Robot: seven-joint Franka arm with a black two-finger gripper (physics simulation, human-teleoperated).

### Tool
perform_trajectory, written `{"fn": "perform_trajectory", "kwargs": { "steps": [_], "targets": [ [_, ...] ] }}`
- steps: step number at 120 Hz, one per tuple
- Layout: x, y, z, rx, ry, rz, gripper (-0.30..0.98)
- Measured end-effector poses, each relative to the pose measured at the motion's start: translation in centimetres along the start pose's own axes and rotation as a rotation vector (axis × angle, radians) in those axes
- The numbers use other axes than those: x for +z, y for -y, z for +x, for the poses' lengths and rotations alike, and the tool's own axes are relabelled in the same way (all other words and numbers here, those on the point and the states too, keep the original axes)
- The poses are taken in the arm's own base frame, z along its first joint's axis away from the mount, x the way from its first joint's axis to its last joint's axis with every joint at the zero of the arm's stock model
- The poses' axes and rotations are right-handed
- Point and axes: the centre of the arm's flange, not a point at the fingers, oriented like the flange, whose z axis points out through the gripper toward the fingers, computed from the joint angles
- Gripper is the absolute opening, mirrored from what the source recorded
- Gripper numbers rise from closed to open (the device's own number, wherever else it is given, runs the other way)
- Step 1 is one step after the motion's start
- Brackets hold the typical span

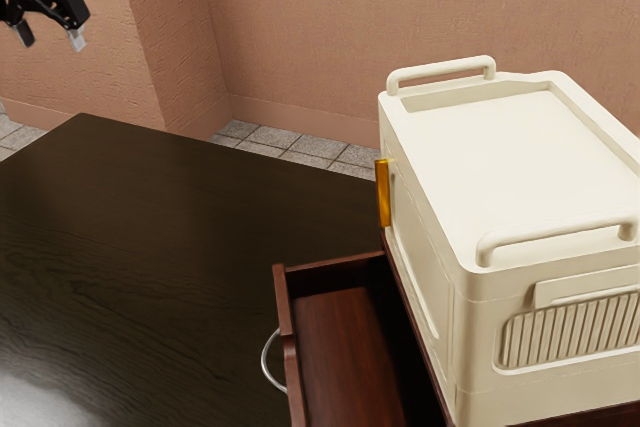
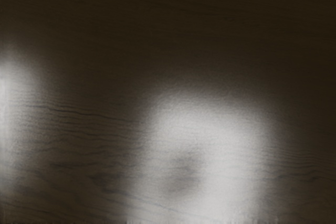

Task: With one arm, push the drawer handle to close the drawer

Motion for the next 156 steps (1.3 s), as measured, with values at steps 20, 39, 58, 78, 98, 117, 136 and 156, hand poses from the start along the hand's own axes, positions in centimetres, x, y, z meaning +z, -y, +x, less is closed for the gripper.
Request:
{"fn": "perform_trajectory", "kwargs": {
  "steps": [20,39,58,78,98,117,136,156],
  "targets": [
    [-1.0,0.4,-0.3,0.002,-0.017,-0.006,0.67],
    [-14.7,0.0,-5.4,0.028,-0.247,-0.015,0.67],
    [-13.9,-2.9,-5.3,0.09,-0.2,-0.061,0.67],
    [-3.3,-1.4,-15.9,0.079,0.011,-0.18,0.67],
    [15.6,-3.6,-25.6,-0.007,0.231,-0.139,0.67],
    [23.0,-4.1,-29.5,-0.046,0.278,-0.124,0.67],
    [26.3,-7.9,-29.7,0.073,0.292,-0.09,0.67],
    [26.9,-14.4,-30.1,0.359,0.291,-0.062,0.67]
  ]
}}
